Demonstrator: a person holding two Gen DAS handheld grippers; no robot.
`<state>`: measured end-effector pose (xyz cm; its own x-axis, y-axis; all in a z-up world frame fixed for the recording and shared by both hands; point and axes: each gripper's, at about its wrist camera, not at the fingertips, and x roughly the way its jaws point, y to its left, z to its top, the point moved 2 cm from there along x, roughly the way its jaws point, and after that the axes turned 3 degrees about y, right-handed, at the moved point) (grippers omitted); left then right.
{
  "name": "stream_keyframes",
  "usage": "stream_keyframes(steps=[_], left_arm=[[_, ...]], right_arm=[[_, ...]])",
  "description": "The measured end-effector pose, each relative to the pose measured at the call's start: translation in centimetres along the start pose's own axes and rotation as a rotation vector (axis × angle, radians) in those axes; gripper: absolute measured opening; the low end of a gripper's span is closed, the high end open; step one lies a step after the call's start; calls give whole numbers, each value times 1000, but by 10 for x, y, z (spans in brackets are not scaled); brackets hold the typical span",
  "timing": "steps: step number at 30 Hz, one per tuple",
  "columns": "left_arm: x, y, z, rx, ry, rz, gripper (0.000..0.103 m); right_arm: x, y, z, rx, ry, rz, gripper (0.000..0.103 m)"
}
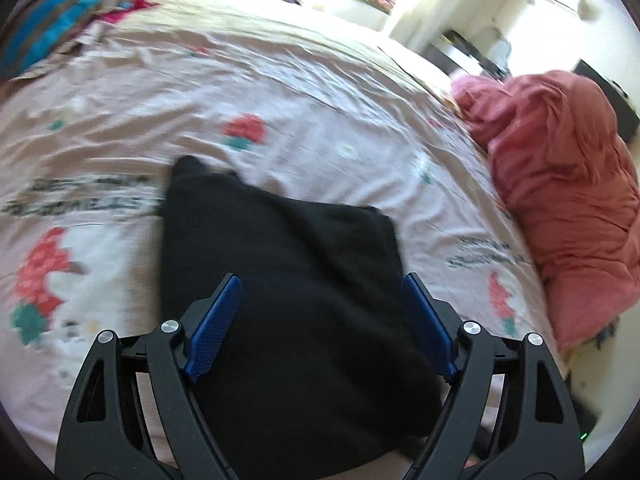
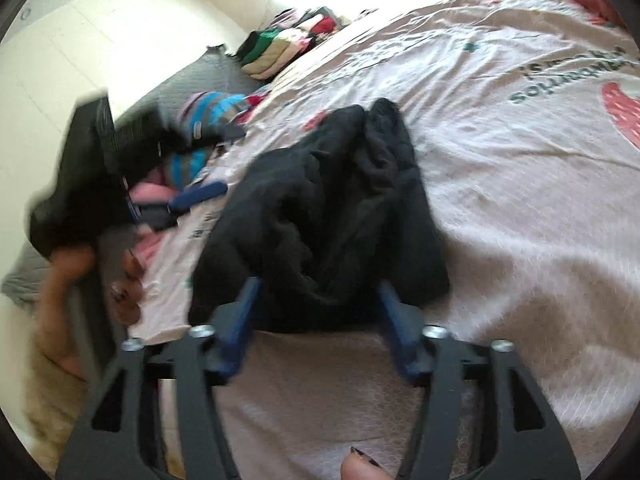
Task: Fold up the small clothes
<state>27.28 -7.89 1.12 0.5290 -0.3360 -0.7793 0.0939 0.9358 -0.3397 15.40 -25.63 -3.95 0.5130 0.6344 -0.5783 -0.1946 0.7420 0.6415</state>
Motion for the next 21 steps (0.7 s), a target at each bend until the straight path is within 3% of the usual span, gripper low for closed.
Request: stream_keyframes(steps=[1,4,9,12,14,16,21], left_arm=[[-4,11,-4,-7,-11,47,75],[-5,29,-15,-15,-4,92,75],[-3,41,-30,-8,12,122,75],[-1,42,-37,16,16,140,76],[0,43,-39,17,15,142,77],[0,42,-40,17,18,139,77],[-5,30,-41,51,6,118,77]], right_arm=[[-2,-4,8,1,4,10,73],[0,-7,35,8,22,18,78],[33,-14,76,11,111,-37,80],[52,-16,89,21,149,-45,69],[57,-14,94,-13,132,-91,35],[63,-6,97,-70,129,-98,19],[40,26,115,-275,38,-133,14]])
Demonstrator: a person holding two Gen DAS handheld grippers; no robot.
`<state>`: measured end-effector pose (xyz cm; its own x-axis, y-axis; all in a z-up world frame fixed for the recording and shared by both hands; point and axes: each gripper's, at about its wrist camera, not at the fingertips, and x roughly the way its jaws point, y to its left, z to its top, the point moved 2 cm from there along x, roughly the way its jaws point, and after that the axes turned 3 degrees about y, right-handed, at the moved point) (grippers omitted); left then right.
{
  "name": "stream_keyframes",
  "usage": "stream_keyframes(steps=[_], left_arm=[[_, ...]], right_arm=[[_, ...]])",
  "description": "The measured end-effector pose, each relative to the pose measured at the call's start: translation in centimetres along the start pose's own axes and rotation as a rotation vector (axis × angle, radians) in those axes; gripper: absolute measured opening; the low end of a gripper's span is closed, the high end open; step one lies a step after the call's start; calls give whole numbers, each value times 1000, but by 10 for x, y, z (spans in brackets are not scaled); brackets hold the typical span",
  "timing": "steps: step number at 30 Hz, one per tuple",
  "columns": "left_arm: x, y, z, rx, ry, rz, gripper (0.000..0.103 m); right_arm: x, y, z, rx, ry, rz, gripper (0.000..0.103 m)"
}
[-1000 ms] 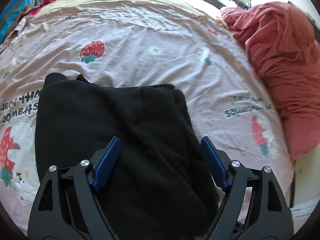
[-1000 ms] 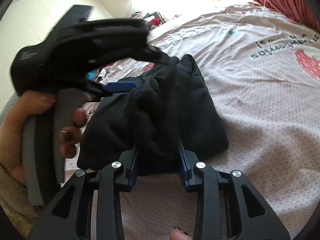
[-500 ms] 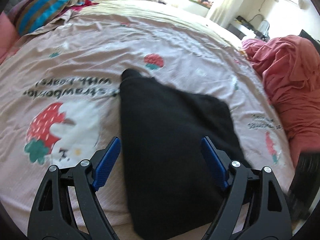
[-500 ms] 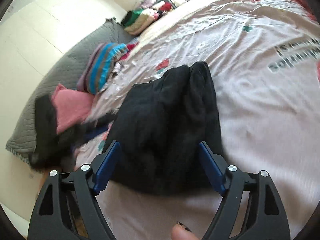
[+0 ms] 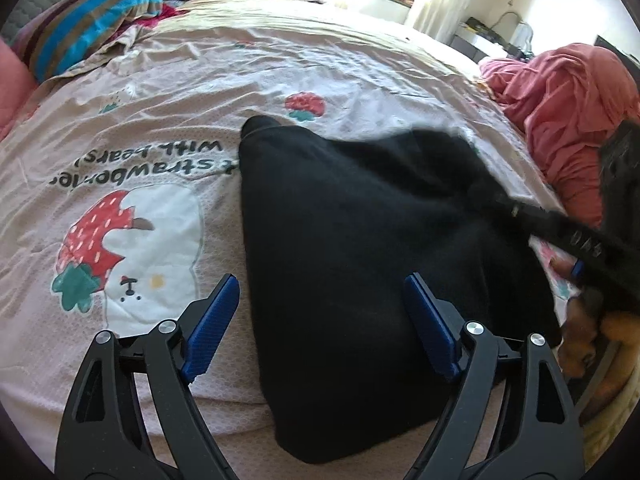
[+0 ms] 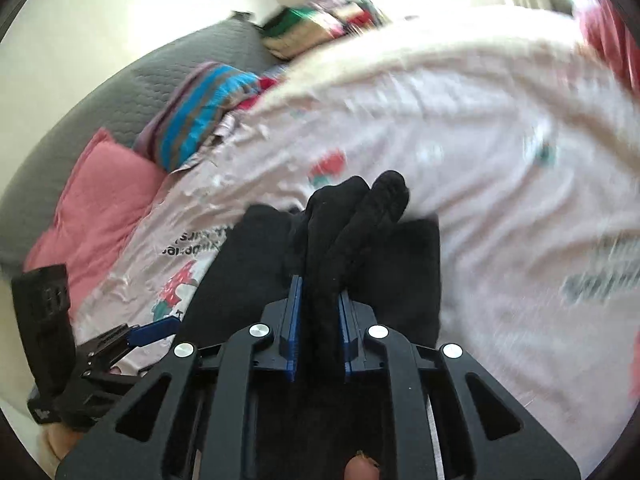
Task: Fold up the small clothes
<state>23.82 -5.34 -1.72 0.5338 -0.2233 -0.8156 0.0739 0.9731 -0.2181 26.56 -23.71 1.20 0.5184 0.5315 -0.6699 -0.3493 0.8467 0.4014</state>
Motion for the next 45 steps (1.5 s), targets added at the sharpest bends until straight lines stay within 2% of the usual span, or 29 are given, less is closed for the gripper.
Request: stream_keyframes(steps=[2,4,7,9,12,14,21,25,27,29,31,33,37,39,45], left_arm=[[0,-3,-1,5,-5,-19,77],[3,-3,-2,-4,7,-17,77],[6,-5,-5,1,17,-24,77],[6,-6,-7,8,22,-30,77],[6,-8,-8,16,24,-28,79],[6,-7,-8,13,25,-26,79],[-2,-7,-11,20,14,-23,80],[-8,-8,-14,33,10,-17,80],[-11,-9,-17,38,7,-14,80],[-13,-10,-19,46,8,-13,80],[-18,-10,-22,53,3,-11,80],[-25,-11,-24,56,-8,-16,85],[-43,-12,-32,68,-43,-20,87],[-52,-13,-37,72,-63,-19,93],[-77,-14,-57,90,-106,-8,93]], right_arm=[[-5,2,4,-59,-22,-53,14],[4,-2,6,-72,-5,-89,14],[31,-22,-5,-30,75,-134,14],[38,-31,-12,0,92,-140,14],[36,-35,-18,27,73,-141,15],[34,-34,-20,33,63,-166,23],[11,-23,-30,17,23,-234,29],[-6,-16,-35,0,-12,-258,46],[-15,-13,-38,-6,-30,-256,50],[-28,-7,-41,-18,-60,-263,61],[-42,0,-44,-36,-91,-268,68],[-54,6,-48,-49,-118,-275,76],[-84,25,-58,-84,-185,-284,90],[-95,31,-63,-99,-210,-290,93],[-127,53,-82,-150,-287,-317,98]])
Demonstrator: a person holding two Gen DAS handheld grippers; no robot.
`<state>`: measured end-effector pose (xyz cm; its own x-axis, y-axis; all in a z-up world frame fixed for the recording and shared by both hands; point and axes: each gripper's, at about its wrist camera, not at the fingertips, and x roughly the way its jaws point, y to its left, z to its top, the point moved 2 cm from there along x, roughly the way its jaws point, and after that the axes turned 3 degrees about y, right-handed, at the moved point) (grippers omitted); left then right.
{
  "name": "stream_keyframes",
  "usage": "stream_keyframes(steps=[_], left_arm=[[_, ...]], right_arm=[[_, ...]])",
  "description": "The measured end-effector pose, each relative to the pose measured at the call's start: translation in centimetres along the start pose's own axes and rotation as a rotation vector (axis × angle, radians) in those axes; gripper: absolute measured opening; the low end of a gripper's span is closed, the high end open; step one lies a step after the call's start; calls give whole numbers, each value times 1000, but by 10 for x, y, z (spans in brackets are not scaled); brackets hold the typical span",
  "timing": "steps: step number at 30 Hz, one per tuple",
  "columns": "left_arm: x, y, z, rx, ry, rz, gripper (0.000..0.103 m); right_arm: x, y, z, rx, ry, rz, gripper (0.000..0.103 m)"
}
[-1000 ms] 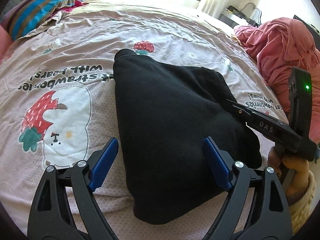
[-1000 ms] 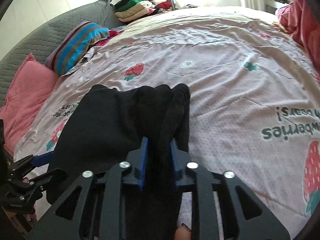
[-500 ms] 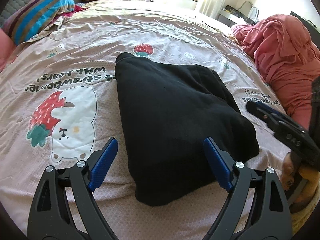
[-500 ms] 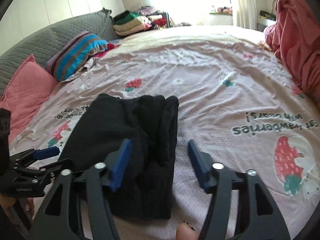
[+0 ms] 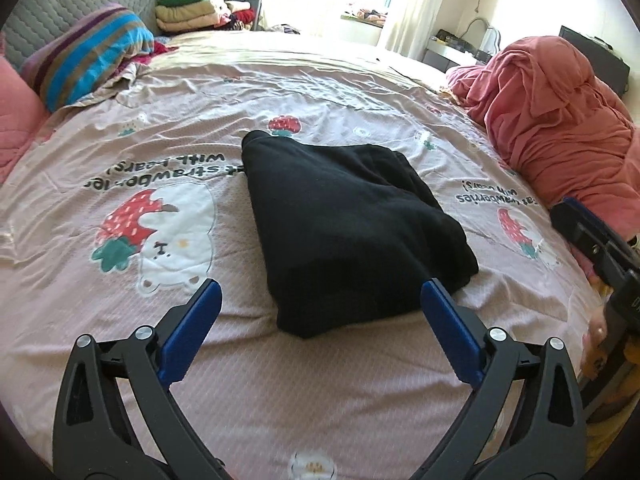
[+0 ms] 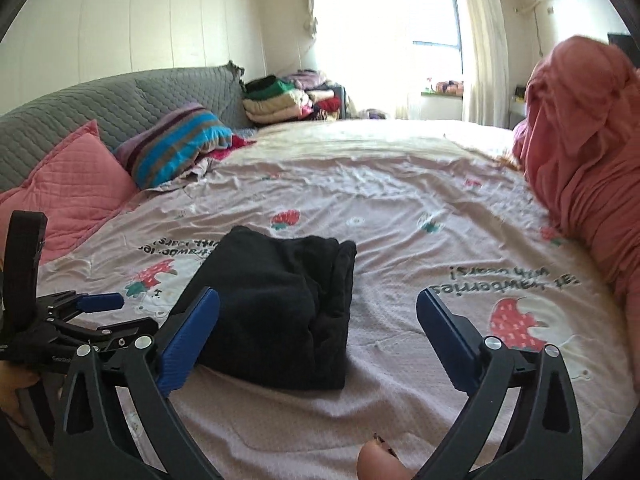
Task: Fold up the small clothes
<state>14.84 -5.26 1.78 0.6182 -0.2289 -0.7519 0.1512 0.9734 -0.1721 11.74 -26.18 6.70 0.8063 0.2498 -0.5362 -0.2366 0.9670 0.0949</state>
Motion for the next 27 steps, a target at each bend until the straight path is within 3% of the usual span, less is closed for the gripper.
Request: stream_keyframes(steps=[7,17,27], left_arm=[[-30,4,-22,1,-57,21,93],[-44,13,-46,-11,-71,52,93],[-40,20,-68,-27,-56,66,93]], right_arm=[[-23,10,-15,-36,-23,-37,98],[-34,24,-38,-28,-7,-53,98],[-16,34,-74,26,110,-43,98]])
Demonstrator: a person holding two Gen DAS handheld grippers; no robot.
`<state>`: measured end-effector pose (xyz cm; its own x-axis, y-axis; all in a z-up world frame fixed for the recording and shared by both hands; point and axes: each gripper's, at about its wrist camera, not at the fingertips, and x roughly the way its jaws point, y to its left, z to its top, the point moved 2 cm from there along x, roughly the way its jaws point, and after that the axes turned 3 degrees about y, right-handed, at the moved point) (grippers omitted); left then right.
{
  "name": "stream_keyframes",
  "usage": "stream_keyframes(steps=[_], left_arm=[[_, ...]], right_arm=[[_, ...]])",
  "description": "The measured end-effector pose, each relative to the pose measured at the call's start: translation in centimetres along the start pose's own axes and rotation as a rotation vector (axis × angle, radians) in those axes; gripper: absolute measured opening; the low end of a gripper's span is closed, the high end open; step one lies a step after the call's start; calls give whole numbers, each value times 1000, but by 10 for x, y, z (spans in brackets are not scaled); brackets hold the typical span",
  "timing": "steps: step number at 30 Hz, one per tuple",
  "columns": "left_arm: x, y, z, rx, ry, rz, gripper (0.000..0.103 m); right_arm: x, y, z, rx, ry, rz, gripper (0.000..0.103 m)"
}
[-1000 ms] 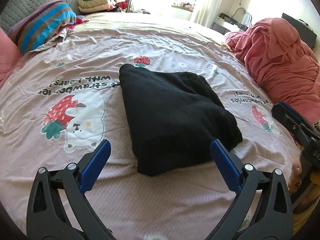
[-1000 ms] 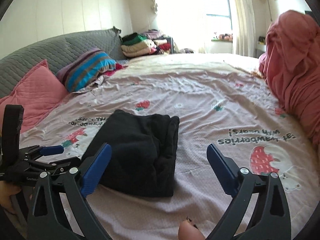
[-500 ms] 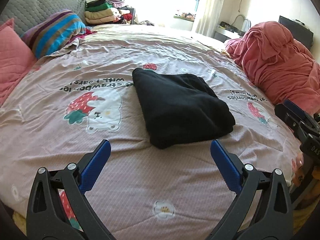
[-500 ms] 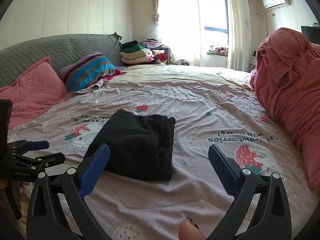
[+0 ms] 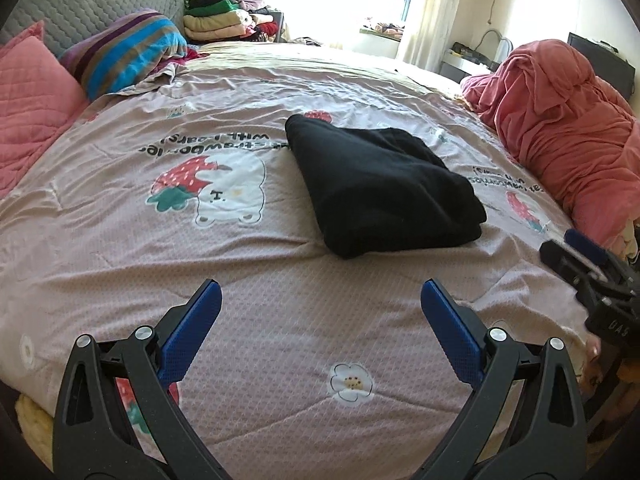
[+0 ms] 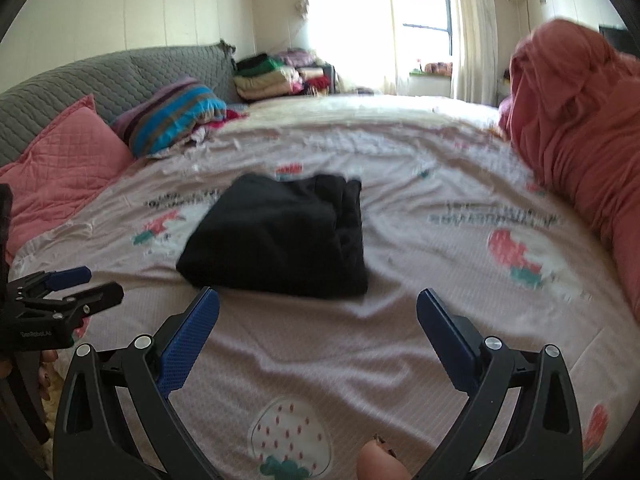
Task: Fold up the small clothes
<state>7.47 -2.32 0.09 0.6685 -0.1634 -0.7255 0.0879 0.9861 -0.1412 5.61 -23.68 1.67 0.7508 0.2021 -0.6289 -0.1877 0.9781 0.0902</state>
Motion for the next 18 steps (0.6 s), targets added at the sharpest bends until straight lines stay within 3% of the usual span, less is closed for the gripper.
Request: stream_keyframes(steps=[5,18], left_arm=[[4,-1,-5,4,19,7,94],[6,-2,-4,2,25,28,94]], right_arm=[[11,0,-9,7,54,-12,98],[12,-8,-11,18,66,-25,98]])
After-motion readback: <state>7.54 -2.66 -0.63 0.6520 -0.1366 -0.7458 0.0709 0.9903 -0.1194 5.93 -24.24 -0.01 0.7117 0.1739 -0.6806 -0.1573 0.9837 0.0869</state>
